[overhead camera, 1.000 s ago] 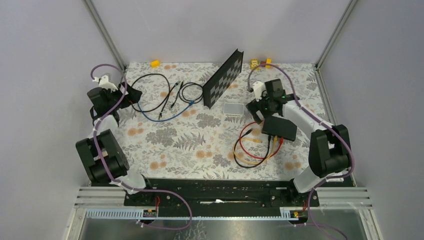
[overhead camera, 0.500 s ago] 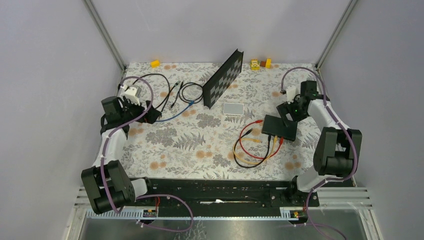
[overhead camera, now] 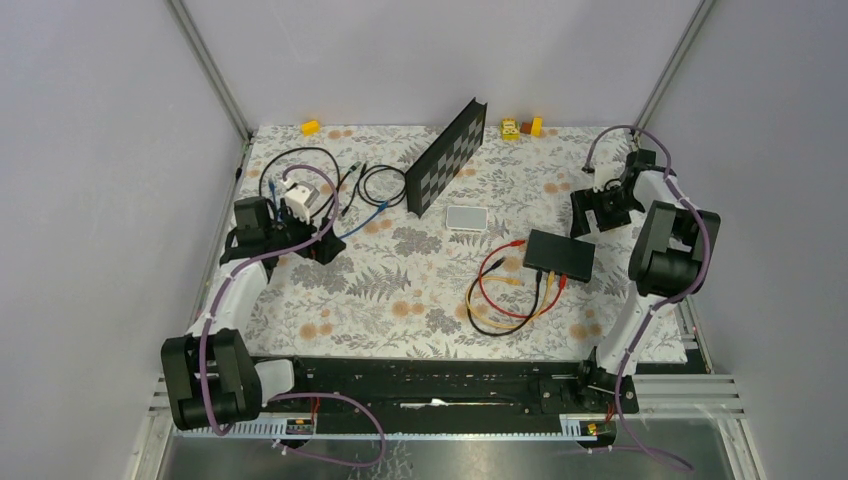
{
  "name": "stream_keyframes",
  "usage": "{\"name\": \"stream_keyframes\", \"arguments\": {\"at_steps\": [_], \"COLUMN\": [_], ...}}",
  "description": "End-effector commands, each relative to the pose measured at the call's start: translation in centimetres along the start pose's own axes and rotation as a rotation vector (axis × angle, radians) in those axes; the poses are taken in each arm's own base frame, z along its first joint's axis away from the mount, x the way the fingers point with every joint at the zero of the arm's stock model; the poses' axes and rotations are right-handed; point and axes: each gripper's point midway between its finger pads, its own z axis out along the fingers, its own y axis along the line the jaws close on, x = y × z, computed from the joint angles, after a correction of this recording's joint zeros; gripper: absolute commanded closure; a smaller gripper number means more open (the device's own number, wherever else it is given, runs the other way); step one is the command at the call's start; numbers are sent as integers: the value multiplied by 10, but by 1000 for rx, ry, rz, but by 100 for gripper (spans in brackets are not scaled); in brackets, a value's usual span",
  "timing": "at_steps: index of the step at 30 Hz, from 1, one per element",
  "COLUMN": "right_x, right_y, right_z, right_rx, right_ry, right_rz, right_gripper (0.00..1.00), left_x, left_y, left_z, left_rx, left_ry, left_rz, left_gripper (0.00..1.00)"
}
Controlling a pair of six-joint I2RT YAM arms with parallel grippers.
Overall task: Pull the plug from the switch port
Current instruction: Move the switch port to the center of the board.
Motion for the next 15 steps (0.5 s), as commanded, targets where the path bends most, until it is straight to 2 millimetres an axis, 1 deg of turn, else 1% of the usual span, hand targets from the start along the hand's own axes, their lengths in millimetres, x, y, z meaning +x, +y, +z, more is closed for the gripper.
{"name": "stream_keyframes", "arguments": {"at_steps": [1,3,7,11,15], "right_x": [-4,1,21,41,58], "right_y": [21,26,37,49,64], "right_z": [7,10,10,4,-7], "right_rx": [-150,-180,-204,-209,-211], "right_ry": [4,19,49,75,86], "right_rz": [50,57,49,40,34], "right_gripper": [1,2,5,6,7], "left_x": [-6,-6,-8,-7,-5], "left_y": [4,4,3,3,2], "left_z": [5,6,6,5,3], "left_rx": [-2,-2,-2,-8,-15], "left_ry": [-2,2,0,0,0], "left_rz": [25,22,29,38,46], "left_gripper": [1,1,1,1,1]}}
